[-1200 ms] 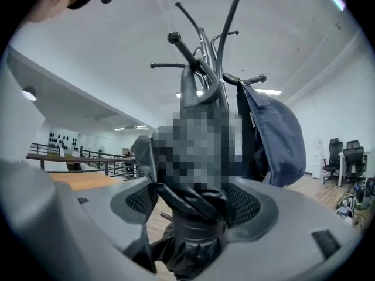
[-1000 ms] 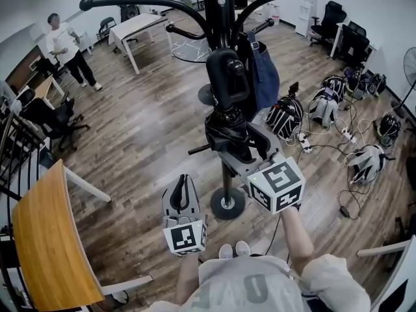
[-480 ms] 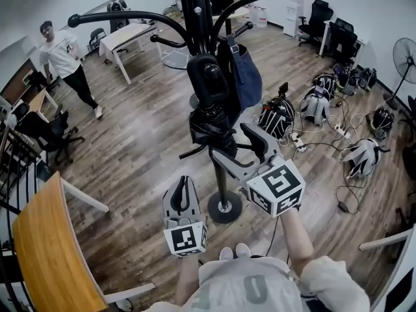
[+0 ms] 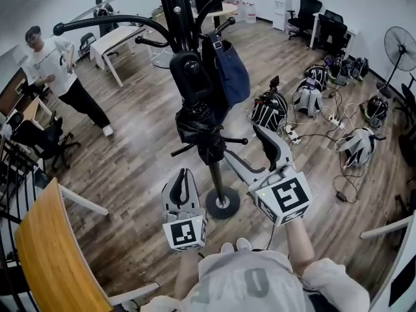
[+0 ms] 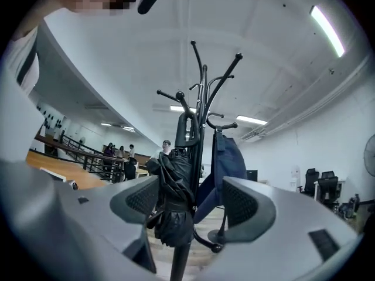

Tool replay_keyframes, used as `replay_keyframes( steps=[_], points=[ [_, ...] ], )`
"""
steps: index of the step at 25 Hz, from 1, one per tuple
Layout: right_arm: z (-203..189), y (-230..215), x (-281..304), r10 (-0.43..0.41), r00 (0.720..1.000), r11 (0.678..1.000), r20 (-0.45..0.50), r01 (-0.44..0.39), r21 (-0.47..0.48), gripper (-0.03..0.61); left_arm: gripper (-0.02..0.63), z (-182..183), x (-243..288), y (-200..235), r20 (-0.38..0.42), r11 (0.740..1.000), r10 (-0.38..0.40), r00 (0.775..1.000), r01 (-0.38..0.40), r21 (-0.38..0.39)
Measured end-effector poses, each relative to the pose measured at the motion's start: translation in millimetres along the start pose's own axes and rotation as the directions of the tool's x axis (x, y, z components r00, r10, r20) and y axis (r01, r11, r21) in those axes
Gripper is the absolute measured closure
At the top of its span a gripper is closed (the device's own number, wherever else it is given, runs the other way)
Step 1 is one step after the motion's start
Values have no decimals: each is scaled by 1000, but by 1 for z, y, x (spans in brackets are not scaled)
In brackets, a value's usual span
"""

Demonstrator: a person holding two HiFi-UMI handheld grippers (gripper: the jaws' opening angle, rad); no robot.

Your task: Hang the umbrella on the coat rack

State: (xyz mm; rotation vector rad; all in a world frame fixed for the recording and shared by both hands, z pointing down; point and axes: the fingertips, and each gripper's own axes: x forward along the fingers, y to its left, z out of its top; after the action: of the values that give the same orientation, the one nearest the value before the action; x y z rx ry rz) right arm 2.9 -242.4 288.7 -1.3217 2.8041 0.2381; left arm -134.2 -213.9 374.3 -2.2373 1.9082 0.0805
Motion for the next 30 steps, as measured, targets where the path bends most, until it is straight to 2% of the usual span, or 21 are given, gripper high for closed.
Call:
replay_keyframes(
  steps=[3, 4, 5, 6, 8, 11, 14, 18, 23, 30],
  points=[
    [-5, -11, -19, -72, 997, 996, 35, 70, 54, 234, 571, 2, 4, -3, 6, 1000, -15, 1000, 15, 8],
    [-7, -13, -27, -99, 994, 992, 46, 95, 82, 274, 571, 2, 4, -3, 5, 1000, -17, 1000, 17, 11],
    [-10, -16, -34, -124, 991, 987, 52, 118, 108, 364, 571, 2, 3, -2, 4, 1000, -17, 1000, 17, 14],
    [-15, -18, -39, -145, 988, 982, 51, 137, 129, 393, 571, 2, 3, -2, 5, 1000, -17, 1000, 17, 15],
    [-26, -22, -47, -181, 983, 973, 36, 173, 154, 398, 571, 2, 4, -1, 9, 1000, -17, 1000, 17, 17],
    [-44, -28, -58, -241, 970, 956, 11, 236, 177, 484, 571, 2, 4, 0, 7, 1000, -16, 1000, 16, 21],
    [-59, -31, -65, -280, 960, 943, -19, 279, 182, 531, 571, 4, 3, 2, 13, 1000, -11, 1000, 11, 11],
    [-84, -29, -69, -310, 948, 933, -76, 319, 165, 541, 571, 6, 2, 2, 24, 1000, -6, 1000, 6, 18],
    [-109, -23, -71, -312, 941, 936, -131, 328, 124, 548, 571, 4, 1, 0, 25, 1000, -11, 1000, 10, 24],
    [-114, -22, -70, -297, 944, 940, -147, 316, 132, 548, 571, 3, 0, 0, 19, 1000, -6, 1000, 6, 25]
  ],
)
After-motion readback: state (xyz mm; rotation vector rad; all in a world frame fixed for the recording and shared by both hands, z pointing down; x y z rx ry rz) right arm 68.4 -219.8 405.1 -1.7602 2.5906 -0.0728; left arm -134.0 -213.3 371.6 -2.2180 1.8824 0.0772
